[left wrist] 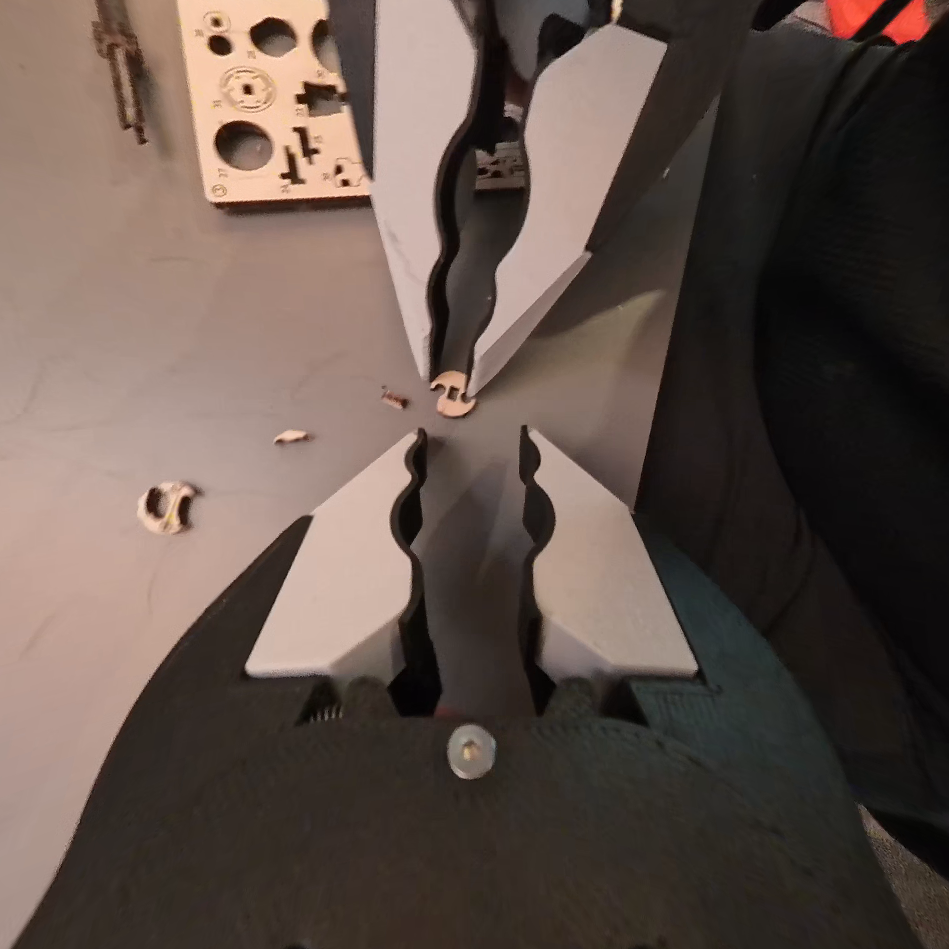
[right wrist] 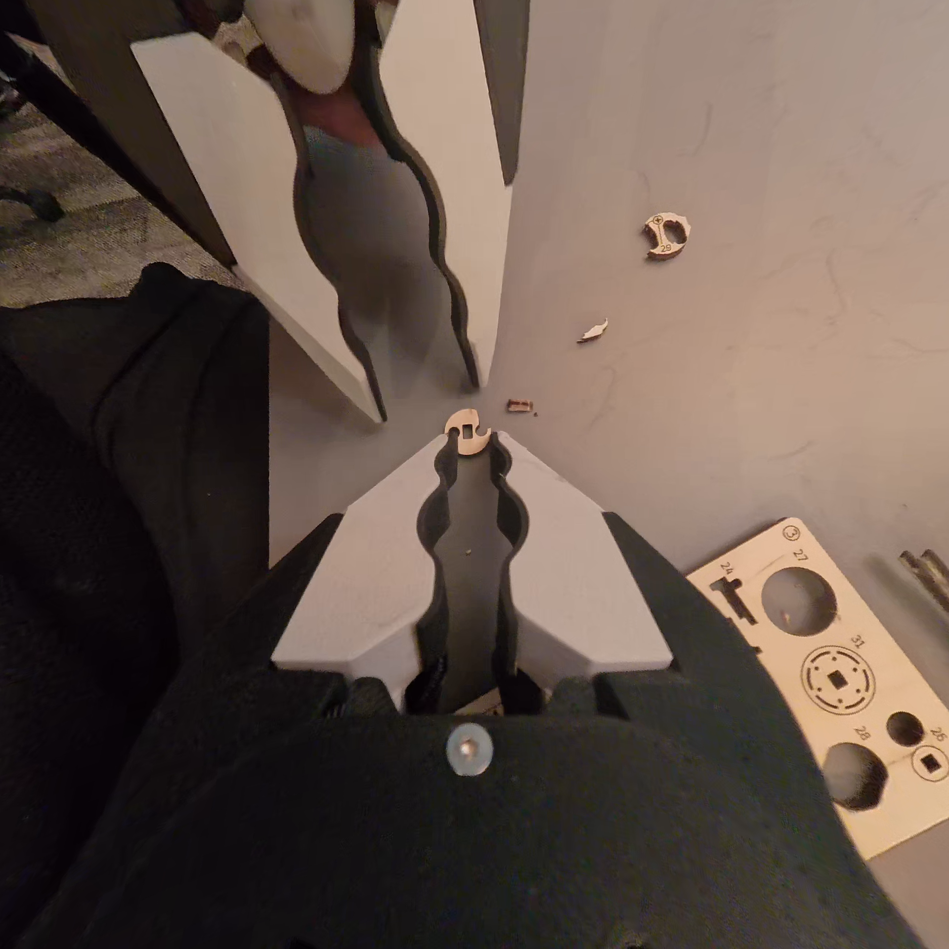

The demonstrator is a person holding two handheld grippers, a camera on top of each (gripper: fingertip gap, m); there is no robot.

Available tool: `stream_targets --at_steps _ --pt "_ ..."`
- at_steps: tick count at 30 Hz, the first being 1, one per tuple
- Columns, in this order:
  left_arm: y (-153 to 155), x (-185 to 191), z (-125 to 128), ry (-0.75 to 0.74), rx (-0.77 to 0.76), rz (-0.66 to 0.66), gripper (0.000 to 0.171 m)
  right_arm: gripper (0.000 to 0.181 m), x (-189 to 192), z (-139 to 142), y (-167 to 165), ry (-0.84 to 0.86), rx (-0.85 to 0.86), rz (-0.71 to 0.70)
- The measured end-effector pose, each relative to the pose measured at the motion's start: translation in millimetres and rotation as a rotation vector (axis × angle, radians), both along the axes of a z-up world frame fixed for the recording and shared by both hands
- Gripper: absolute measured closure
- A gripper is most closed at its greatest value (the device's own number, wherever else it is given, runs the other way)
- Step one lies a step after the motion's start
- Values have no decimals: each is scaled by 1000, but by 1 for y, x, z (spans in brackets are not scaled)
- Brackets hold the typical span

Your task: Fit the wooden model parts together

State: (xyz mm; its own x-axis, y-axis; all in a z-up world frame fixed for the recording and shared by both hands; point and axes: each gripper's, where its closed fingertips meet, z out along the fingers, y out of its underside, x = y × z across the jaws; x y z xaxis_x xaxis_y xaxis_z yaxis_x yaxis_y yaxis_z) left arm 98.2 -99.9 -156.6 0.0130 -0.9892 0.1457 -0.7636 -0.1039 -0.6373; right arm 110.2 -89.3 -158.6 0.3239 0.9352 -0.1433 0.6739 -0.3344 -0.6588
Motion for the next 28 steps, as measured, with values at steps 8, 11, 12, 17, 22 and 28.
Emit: stream_targets --at_steps 8,11,12,17,22,28 --pt "10 -29 3 -6 4 155 139 172 -20 3 2 29 4 47" --pt "8 -27 1 2 10 144 137 172 -24 3 2 27 0 60" --pt "8 -25 0 0 8 140 137 172 -23 3 2 24 -2 61" --pt "3 -15 -1 -24 -27 129 134 172 -20 1 2 20 -8 45" --pt "-7 -11 -1 -33 -45 106 134 172 -17 0 -1 21 -16 40" --pt "4 -16 1 -38 -62 166 131 172 -18 1 0 25 -14 42"
